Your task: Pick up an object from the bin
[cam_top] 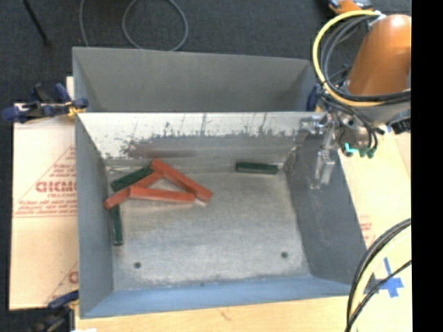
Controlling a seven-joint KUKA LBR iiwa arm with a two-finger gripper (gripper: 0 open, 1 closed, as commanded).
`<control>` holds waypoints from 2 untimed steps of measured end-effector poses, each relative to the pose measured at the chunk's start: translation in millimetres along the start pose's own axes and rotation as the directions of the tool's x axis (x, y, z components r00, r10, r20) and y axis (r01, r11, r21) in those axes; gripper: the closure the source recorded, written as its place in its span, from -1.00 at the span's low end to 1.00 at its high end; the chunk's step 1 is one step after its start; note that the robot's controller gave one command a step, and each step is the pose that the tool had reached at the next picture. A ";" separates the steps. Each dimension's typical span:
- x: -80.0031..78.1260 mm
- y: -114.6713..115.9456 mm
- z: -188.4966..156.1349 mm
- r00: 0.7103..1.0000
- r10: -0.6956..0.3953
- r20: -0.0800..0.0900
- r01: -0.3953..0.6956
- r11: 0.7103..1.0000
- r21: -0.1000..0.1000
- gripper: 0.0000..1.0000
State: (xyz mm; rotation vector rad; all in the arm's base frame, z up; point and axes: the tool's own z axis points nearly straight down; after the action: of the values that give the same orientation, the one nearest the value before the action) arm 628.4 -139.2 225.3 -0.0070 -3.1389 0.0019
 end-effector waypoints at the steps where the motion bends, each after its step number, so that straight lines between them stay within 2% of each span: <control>1: -19.7 73.3 87.1 0.997 -0.074 0.001 0.074 0.997 -0.004 -1.00; 2: -21.7 36.8 149.8 0.998 0.064 0.005 -0.064 0.998 -0.002 -1.00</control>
Offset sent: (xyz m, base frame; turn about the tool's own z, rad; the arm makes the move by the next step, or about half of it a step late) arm 0.0200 0.0697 -0.0831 -0.0670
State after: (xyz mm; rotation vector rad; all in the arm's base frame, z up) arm 649.8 -102.6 75.4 -0.1070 -3.1418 -0.0005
